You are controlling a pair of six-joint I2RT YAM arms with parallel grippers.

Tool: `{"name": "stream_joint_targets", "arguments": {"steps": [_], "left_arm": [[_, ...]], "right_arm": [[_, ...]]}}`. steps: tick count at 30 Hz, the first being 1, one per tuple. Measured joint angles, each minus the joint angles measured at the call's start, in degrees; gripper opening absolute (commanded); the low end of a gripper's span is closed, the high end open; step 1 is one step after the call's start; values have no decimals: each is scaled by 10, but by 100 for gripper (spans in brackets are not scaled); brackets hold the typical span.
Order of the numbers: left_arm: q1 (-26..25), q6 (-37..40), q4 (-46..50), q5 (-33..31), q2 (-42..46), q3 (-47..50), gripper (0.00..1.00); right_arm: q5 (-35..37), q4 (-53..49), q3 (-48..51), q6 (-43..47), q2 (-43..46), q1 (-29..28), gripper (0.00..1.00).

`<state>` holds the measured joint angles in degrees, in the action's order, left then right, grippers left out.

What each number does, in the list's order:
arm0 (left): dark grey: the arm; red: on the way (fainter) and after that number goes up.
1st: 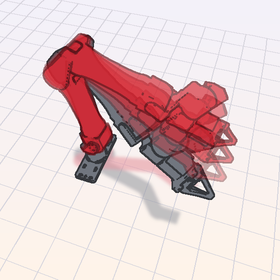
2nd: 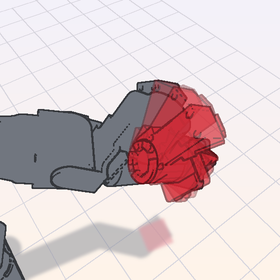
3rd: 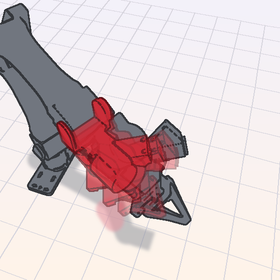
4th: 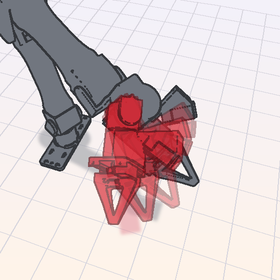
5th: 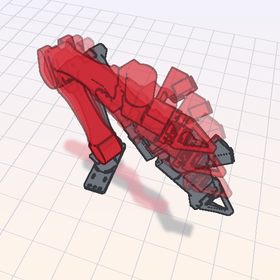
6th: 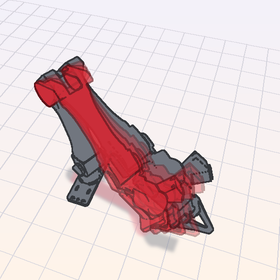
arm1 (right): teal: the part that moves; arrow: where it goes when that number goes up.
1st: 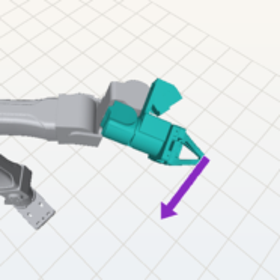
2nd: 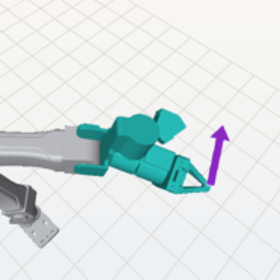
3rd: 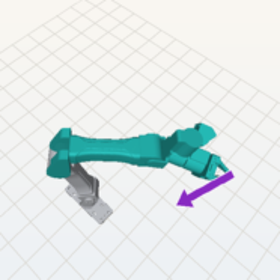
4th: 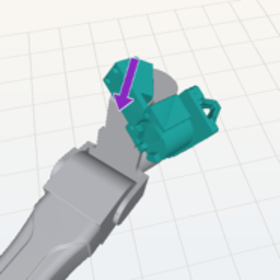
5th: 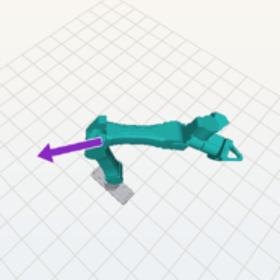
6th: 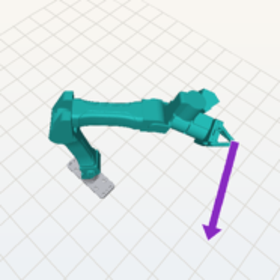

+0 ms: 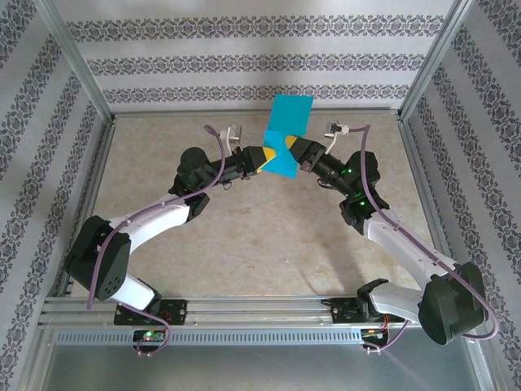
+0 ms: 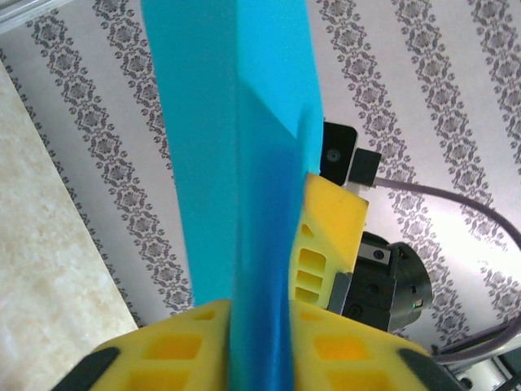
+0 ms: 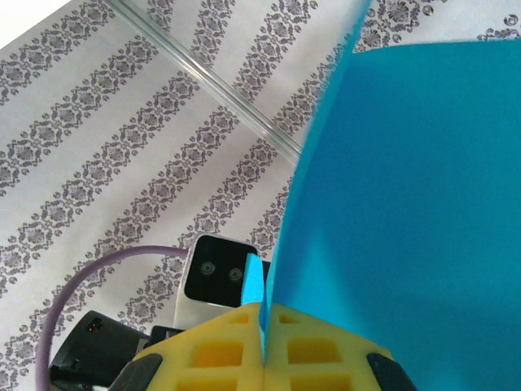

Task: Fold a paper plane with a square sheet of paper (fold left side to right side)
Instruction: Turn over the paper at the center of the table.

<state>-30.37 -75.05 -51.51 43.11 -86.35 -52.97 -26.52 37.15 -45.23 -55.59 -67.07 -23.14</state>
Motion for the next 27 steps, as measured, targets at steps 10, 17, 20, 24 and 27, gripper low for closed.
{"name": "stream_joint_targets", "arguments": {"steps": [10,17,20,24,27], "left_arm": [[0,17,20,0,1,0,0],[0,96,156,-4,45,-6,0],[0,183,315,-30,81,-47,0],[-7,308,529,-98,107,-131,0],[-32,392,681,-180,101,-196,0]], "right_arm": [[2,-12,13,9,13,8,35],[4,-78,44,50,75,54,53],[22,-156,50,95,116,73,61],[76,-277,49,174,163,80,76],[121,-360,48,230,177,86,87]]}}
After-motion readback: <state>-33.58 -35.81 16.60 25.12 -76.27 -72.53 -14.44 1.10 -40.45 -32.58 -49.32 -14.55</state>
